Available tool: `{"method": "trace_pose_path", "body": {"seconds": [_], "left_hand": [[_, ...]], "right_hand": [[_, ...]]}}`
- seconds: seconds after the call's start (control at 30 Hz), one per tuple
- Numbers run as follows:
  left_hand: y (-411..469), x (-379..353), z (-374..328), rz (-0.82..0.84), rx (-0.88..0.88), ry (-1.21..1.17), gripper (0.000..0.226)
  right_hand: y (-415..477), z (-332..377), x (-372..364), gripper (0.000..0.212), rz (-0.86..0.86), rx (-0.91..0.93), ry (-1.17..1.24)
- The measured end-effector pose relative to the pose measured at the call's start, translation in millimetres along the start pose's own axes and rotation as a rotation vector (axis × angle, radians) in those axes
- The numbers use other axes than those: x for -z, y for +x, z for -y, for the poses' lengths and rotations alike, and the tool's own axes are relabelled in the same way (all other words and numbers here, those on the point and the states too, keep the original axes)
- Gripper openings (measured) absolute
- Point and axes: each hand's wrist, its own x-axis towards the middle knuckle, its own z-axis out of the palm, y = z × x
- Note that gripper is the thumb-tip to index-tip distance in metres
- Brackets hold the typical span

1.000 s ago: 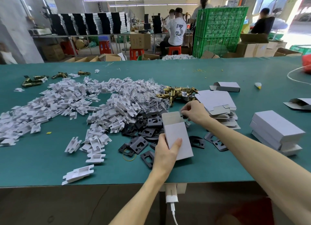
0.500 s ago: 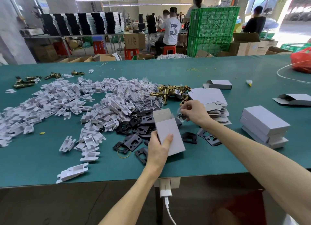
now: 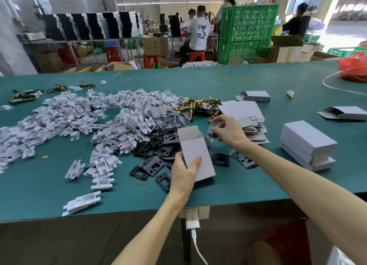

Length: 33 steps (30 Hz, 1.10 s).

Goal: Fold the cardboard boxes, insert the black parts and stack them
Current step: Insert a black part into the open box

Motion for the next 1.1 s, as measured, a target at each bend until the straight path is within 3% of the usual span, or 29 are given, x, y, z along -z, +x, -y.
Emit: {"method": "trace_pose_path", "body": {"seconds": [0.07,0.23,0.5,0.57,0.67,0.73,0.83,1.1], "left_hand": [[0.0,-0.2,-0.1,-0.002,0.002,-0.002,0.031],[0.4,0.0,0.0,-0.003,0.001,0.001,0.031],[2.2,-0.1,2.9,-0.004,-0.004,0.005,0.032],[2.5,-0.1,3.1,0.003,-0.002,0.0,0.031],[3.0,0.1,3.2,0.016,-0.003,0.004,0.028],[3.6,0.5,4.2,0.022,-0.006,0.007,0.026],[3.8,0.7,5.0,0.027,-0.014,0.004,0.024],[4.1,0.4,6.3,0.024,-0.019,-0.006,0.023]], "right_hand": [[2.0,-3.4,-2.2,0.022,-0.019,-0.012,-0.019],[9.2,-9.7,-12.1,0.006,-0.057,-0.179,0.099],[17.3,-11.4,-23.5,0.015,-0.118,-0.213,0.156],[20.8,-7.5,-26.0,0.019,-0.111,-0.277,0.3],[26.4,-2.2,-29.8,0.046,0.035,-0.346,0.577],[25.0,-3.3,-31.8,0.055,0.125,-0.318,0.415],[17.3,-11.7,-32.8,0.046,0.079,-0.193,-0.043],[16.1,-8.1,-30.2,0.028,0.175,-0.136,-0.311]]}}
